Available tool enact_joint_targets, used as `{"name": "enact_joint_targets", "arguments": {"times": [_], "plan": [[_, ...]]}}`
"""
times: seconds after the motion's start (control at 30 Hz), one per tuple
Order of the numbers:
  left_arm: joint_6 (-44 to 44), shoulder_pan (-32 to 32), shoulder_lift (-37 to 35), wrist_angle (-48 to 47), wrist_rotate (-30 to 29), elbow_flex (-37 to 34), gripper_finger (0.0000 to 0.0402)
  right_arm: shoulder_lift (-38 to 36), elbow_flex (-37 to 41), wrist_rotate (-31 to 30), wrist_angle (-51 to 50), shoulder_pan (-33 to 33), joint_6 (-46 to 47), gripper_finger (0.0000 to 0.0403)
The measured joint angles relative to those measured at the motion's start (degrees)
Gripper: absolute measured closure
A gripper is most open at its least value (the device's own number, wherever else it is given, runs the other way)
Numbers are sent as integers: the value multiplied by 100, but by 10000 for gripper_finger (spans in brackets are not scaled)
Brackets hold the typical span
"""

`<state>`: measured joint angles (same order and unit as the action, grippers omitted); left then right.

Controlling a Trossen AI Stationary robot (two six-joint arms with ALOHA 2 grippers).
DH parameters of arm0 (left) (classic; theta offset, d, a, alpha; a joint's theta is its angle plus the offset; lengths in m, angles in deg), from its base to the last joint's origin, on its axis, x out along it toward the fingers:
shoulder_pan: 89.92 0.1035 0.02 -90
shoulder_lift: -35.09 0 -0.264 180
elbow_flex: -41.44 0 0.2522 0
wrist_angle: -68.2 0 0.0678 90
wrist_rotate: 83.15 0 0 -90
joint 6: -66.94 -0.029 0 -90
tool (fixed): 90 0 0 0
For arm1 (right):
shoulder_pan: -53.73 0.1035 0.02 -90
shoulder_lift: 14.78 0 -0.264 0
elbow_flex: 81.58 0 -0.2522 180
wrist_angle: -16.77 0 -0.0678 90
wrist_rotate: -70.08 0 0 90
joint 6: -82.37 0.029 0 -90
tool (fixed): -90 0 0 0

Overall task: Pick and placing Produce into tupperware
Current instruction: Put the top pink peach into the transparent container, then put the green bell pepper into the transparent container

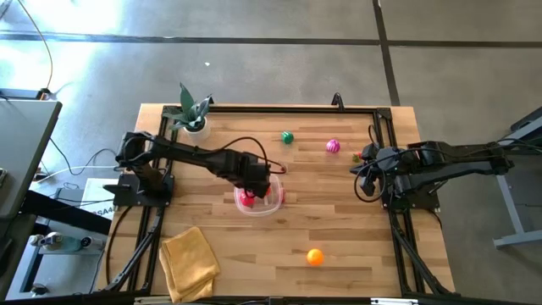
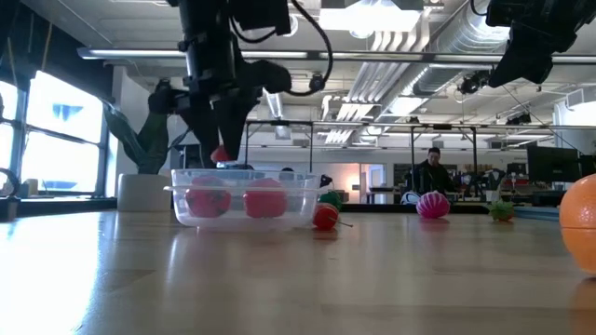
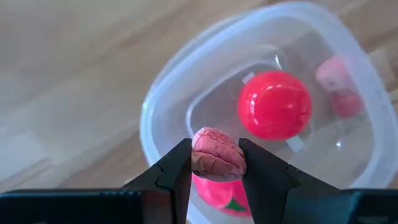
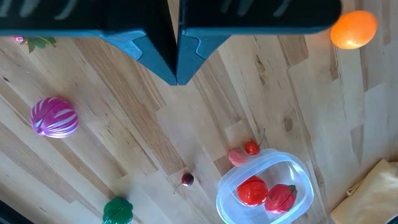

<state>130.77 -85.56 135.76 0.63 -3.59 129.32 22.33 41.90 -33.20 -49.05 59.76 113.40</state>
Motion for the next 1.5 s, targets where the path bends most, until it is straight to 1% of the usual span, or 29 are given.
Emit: {"name": "enact_joint_targets", "arguments": {"times": [0.17,0.3,0.37,0.67,0.97,1.07,1.3,1.5], "plan": [[56,10,4,747,236,-540,289,1,0,0,0,0,2,402],[98,13,4,1095,310,-808,289,0,0,-1,1,-2,1,402],[111,13,4,1105,313,-863,289,1,-2,0,1,0,0,402],[114,15,243,1173,315,-882,289,-1,0,-2,1,-1,1,402],[118,15,245,1182,247,-880,288,-1,0,-2,-1,0,0,402],[117,15,245,1181,241,-880,278,0,0,-1,-1,-1,1,402],[69,15,245,1154,188,-878,237,0,0,-2,0,-2,2,402],[50,15,245,1145,181,-878,233,0,0,-1,-1,-1,1,402]]}}
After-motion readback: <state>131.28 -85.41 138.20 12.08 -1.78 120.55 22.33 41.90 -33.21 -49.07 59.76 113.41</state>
